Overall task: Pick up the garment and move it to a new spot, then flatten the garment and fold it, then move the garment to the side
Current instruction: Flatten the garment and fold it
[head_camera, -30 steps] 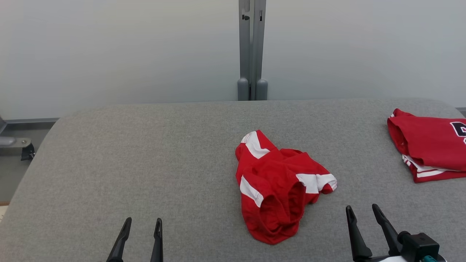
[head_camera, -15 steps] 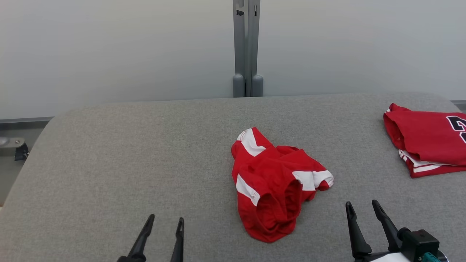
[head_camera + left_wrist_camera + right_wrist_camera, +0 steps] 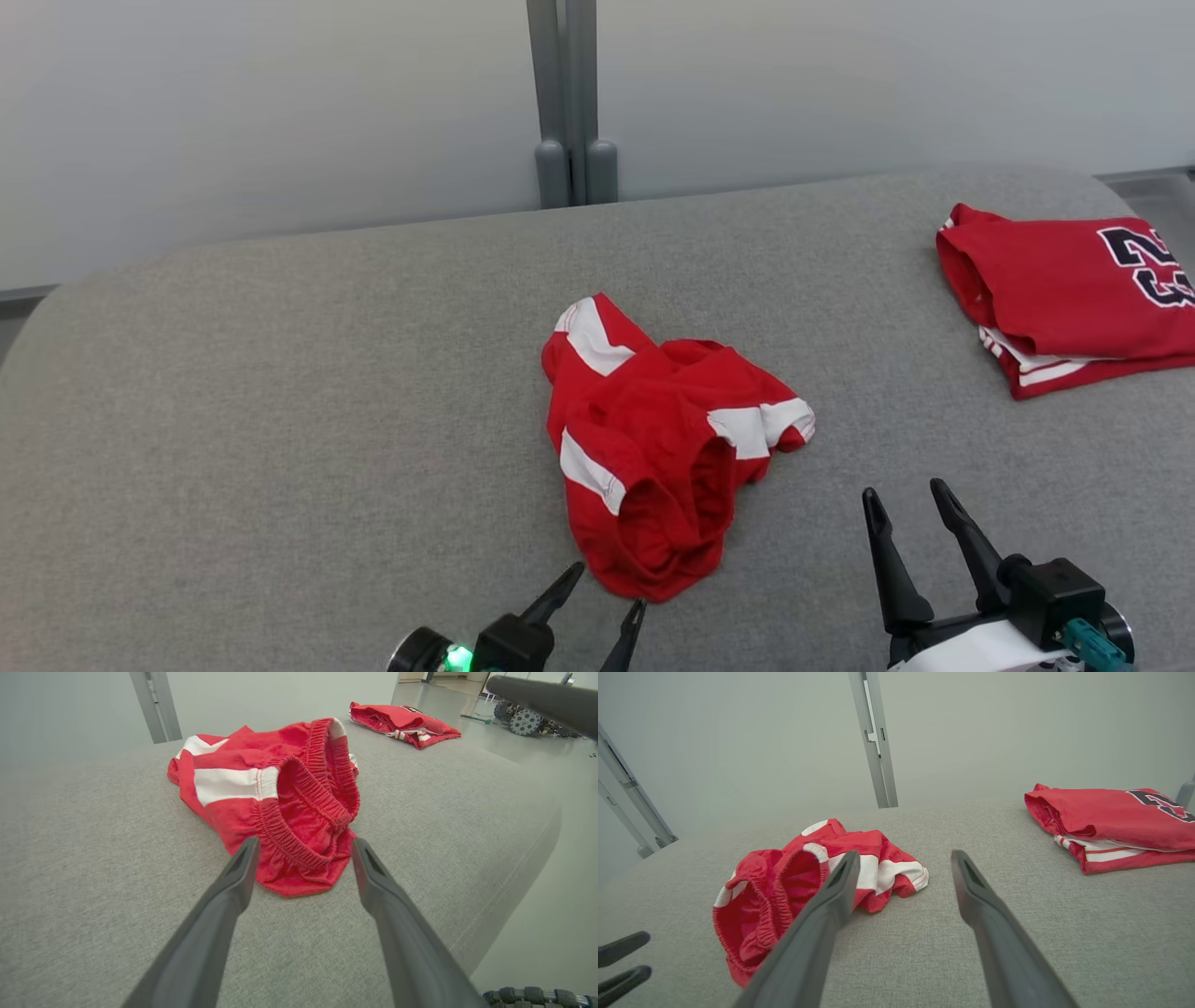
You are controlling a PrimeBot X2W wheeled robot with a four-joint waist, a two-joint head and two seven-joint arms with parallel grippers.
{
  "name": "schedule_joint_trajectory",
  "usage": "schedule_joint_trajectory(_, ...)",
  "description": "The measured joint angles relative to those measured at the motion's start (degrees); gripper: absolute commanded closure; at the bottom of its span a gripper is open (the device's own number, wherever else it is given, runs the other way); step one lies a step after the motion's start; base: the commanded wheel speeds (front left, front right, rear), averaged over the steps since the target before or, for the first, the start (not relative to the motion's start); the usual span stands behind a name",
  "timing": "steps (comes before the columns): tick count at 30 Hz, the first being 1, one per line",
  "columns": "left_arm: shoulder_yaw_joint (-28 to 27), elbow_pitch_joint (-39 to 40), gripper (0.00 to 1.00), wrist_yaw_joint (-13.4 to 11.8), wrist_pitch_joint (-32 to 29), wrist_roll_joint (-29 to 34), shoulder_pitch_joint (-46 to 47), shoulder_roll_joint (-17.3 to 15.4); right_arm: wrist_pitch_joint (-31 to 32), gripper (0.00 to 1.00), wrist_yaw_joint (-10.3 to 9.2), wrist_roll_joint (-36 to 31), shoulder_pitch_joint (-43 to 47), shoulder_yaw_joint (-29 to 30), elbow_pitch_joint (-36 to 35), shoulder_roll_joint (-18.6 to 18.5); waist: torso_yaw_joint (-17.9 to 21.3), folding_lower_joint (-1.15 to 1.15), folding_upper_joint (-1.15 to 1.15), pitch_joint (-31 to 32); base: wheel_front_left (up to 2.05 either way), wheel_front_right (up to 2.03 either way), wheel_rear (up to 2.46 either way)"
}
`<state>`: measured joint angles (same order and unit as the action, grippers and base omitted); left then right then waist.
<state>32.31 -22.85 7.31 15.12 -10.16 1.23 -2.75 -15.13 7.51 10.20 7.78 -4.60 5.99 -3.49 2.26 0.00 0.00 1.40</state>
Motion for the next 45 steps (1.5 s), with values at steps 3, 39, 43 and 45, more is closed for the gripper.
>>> schedule_joint_trajectory(3, 2.59, -4.38, 0.00, 0.02, 0.01, -3.77, 4.10, 0.04, 0.00, 0.00, 0.00, -0.18, -0.46, -0.32, -0.01, -0.02, 1.13, 0.00, 0.00, -1.65, 0.00, 0.00, 0.00)
schedule_joint_trajectory(39, -3.35, -18.15, 0.00, -4.71, 0.01, -3.72, 25.18, -14.38, 0.00, 0.00, 0.00, -0.31, -5.77, -0.60, 0.10, 0.53, 4.46, 0.00, 0.00, -9.64, 0.00, 0.00, 0.00)
schedule_joint_trajectory(43, -7.75, -18.27, 0.00, -4.78, 0.01, -7.80, 23.12, -12.74, 0.00, 0.00, 0.00, -0.24, -5.59, 0.34, 0.05, 0.54, 4.42, 0.00, 0.00, -9.20, 0.00, 0.00, 0.00)
schedule_joint_trajectory(45, -9.11, -17.47, 0.00, -4.76, 0.01, -9.07, 19.14, -11.66, 0.00, 0.00, 0.00, -0.24, -5.16, 0.76, 0.00, 0.55, 4.24, 0.00, 0.00, -8.81, 0.00, 0.00, 0.00)
